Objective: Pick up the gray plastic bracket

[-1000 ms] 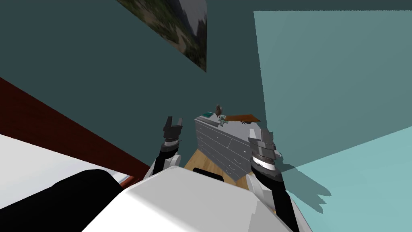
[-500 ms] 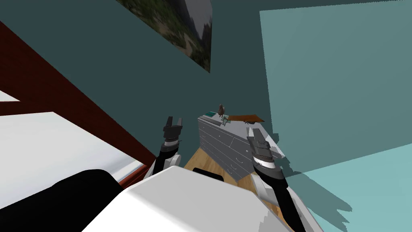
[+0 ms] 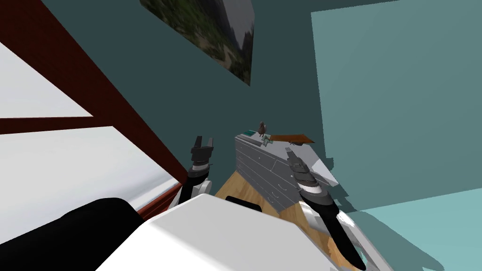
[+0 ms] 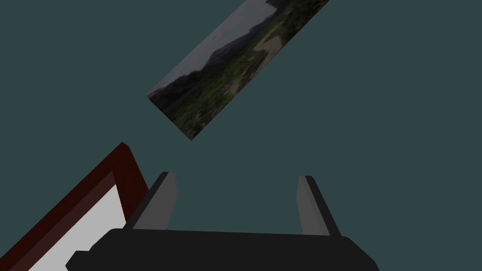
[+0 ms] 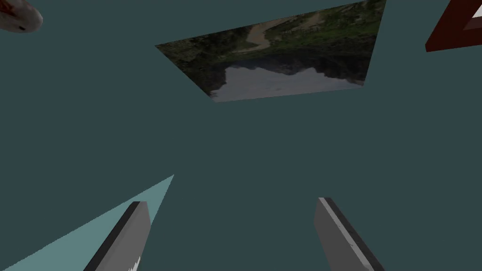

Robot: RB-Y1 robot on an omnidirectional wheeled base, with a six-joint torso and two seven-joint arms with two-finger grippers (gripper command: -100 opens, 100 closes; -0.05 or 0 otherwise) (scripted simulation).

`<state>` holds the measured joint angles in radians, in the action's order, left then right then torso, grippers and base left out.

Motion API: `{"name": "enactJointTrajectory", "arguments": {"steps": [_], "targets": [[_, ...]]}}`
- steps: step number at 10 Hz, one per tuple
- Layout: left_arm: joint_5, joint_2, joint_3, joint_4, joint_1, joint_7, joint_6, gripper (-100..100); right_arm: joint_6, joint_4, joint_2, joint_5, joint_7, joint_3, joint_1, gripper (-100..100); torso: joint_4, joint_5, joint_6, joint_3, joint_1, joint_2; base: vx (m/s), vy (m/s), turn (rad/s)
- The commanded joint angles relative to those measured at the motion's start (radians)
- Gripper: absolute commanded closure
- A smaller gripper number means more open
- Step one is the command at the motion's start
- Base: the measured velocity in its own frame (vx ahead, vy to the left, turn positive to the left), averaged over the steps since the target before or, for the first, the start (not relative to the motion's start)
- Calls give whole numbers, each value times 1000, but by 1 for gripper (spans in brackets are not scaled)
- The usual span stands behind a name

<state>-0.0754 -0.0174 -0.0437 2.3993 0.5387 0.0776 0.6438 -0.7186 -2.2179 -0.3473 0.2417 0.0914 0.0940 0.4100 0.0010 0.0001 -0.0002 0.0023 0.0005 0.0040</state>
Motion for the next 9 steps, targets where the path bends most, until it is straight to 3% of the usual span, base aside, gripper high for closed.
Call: {"name": "enactJointTrajectory", "arguments": {"steps": [1, 4, 5, 6, 7, 8, 9], "targets": [[0, 0, 0, 0, 0, 0, 0, 0, -15, 11, -34, 19, 5, 8, -6, -100, 0, 0, 0, 0, 0, 0, -43, 20, 63], [0, 0, 0, 0, 0, 0, 0, 0, -55, 49, -121, 96, 25, 36, -37, -100, 0, 0, 1, -1, 0, -2, -39, 21, 110], [0, 0, 0, 0, 0, 0, 0, 0, -55, 49, -132, 96, 25, 36, -37, -100, 0, 0, 0, -1, 0, -1, -35, 11, 66], [0, 0, 0, 0, 0, 0, 0, 0, -77, 70, -172, 137, 38, 50, -53, -100, 0, 0, 1, -1, 0, -2, -42, 19, 147], [0, 0, 0, 0, 0, 0, 0, 0, -77, 70, -183, 137, 38, 50, -53, -100, 0, 0, 0, -1, 0, -2, -32, 16, 67], [0, 0, 0, 0, 0, 0, 0, 0, -99, 93, -222, 178, 52, 63, -69, -100, 0, 0, 1, -1, 0, -2, -32, 22, 117], [0, 0, 0, 0, 0, 0, 0, 0, -99, 93, -235, 178, 52, 63, -69, -100, 0, 0, 0, -1, 0, -2, -30, 16, 83]]}}
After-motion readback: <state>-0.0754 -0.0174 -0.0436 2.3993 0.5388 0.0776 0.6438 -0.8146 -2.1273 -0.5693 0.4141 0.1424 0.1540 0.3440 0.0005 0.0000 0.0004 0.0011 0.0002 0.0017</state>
